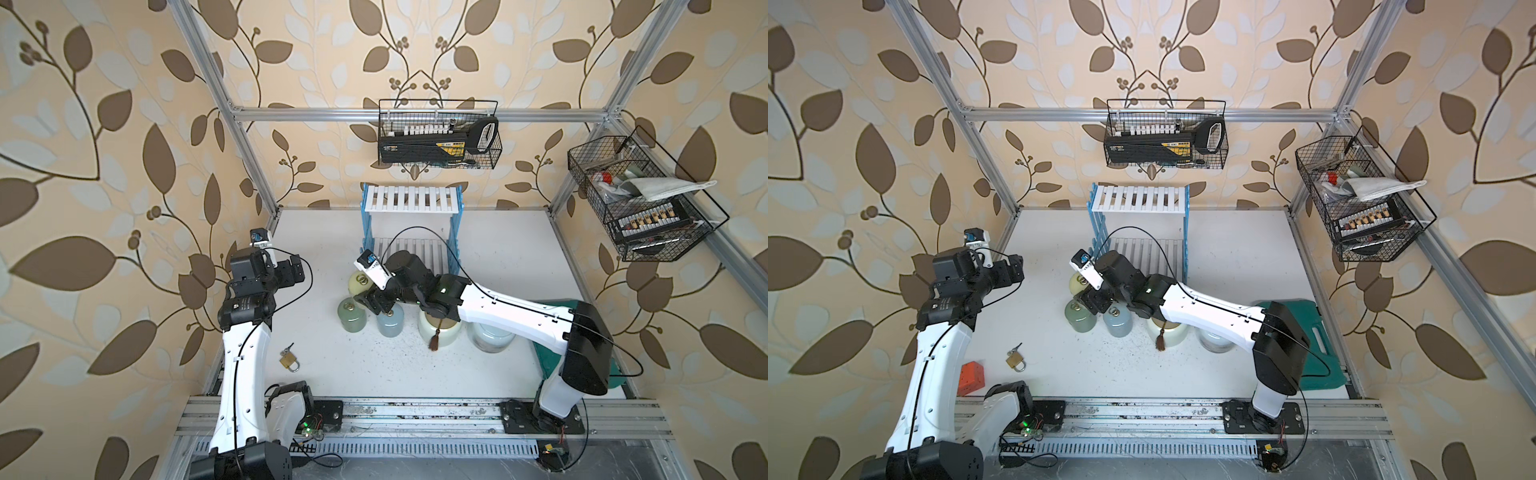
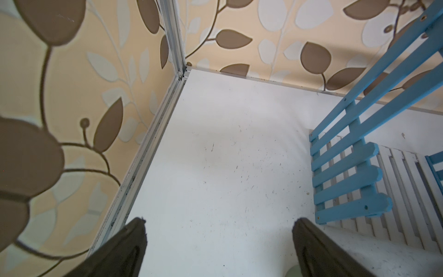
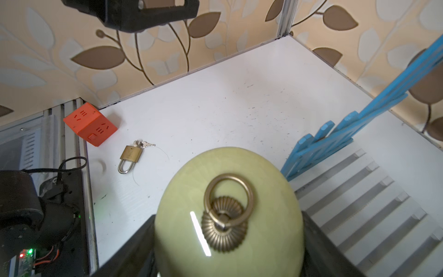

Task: Remove the tea canisters from the shelf
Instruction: Pick up the tea canister from the shelf, then place the tea canister at the center of the board.

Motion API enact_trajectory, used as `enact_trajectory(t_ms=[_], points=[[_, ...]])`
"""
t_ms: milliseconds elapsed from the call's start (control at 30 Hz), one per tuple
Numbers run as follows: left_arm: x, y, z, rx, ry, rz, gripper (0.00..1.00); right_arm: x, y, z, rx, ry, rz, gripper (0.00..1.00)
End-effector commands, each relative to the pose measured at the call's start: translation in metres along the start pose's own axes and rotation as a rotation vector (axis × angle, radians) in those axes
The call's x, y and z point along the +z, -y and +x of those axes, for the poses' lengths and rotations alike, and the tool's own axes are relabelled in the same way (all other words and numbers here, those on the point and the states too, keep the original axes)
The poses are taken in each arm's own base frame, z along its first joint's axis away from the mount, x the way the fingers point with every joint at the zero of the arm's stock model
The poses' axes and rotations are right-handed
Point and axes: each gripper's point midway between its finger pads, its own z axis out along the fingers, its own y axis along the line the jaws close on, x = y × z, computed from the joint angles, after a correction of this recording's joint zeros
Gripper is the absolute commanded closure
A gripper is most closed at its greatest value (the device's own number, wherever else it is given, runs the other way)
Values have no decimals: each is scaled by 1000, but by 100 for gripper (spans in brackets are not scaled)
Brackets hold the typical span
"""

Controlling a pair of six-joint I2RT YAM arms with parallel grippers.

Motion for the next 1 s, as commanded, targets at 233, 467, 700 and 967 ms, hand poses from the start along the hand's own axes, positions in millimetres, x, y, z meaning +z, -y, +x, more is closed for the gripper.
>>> enact_trajectory(t_ms=[233, 467, 700, 967], points=[[-8, -8, -20, -29, 50, -33, 1, 37, -59, -67, 6, 174, -140, 53], [-6, -9, -18, -21, 51, -33, 1, 75, -76, -65, 15, 191, -179, 53], [-3, -9, -15, -14, 50, -36, 1, 106, -84, -52, -15, 173, -193, 53], [0, -8, -12, -14, 43, -27, 1, 142, -86, -26, -57, 121, -185, 53]])
